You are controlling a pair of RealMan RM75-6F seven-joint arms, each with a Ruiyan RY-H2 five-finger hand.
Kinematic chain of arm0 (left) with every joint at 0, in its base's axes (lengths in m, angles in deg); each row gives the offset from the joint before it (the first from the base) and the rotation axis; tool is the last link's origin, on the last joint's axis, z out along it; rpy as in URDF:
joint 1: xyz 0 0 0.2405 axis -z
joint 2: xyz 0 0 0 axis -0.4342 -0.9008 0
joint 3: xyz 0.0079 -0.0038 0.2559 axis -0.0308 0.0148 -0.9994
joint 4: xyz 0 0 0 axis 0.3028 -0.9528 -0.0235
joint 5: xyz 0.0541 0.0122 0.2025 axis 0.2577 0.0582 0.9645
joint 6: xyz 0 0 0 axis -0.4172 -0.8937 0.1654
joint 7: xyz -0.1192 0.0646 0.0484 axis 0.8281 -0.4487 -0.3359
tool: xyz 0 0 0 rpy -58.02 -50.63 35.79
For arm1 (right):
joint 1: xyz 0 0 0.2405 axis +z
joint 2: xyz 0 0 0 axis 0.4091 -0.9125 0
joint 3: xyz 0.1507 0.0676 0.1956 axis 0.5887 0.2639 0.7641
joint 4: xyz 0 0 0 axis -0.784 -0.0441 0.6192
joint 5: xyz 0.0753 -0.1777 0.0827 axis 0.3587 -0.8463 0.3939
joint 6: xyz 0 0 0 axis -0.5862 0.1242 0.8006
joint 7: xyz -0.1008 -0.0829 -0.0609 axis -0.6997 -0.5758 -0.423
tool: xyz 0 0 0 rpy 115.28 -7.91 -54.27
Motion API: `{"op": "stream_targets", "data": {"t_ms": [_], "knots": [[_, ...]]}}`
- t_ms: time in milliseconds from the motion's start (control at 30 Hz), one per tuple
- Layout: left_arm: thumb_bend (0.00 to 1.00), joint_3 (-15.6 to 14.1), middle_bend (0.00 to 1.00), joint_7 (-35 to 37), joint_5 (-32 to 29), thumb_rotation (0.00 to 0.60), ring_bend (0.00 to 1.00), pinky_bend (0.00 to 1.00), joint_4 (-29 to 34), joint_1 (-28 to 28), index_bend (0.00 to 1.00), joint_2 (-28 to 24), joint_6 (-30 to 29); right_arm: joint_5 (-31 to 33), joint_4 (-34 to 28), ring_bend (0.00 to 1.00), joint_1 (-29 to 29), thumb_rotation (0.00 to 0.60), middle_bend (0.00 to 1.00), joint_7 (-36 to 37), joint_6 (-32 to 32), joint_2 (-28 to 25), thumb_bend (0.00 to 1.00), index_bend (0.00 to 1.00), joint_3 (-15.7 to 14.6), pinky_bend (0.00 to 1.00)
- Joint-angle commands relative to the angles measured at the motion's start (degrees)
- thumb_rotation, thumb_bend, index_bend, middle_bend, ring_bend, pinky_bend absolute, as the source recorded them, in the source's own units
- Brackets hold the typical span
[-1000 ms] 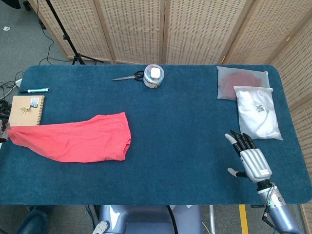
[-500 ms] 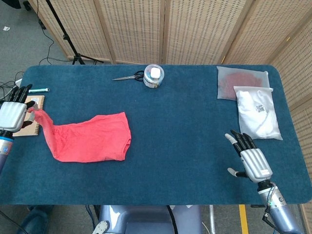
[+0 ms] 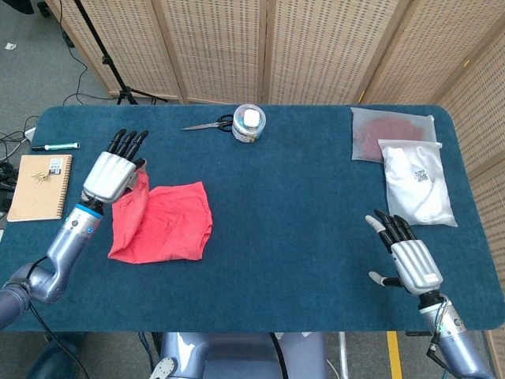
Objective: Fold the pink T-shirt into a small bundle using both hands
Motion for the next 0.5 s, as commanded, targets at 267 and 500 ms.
{"op": "stream_targets", "data": {"t_ms": [267,500], "knots": [[0.57,0.3,0.0,-10.9,-2.2,0.6,0.0,0.0,3.2,4.7,0.75,6.0,6.3,-0.5,0.0,0.0,0.0,0.6,0.0,0.8,-0.2,-0.3,0.0,0.0,-0.3,0.0],[0.33,0.8,0.0,-13.7,-5.1,0.6,0.0,0.0,4.5,4.8,0.12,8.3,7.6,-0.7,-0.1,0.0,0.0,0.6,0.0,1.1,-0.2,-0.4,0.0,0.0,-0.4,0.0]]}}
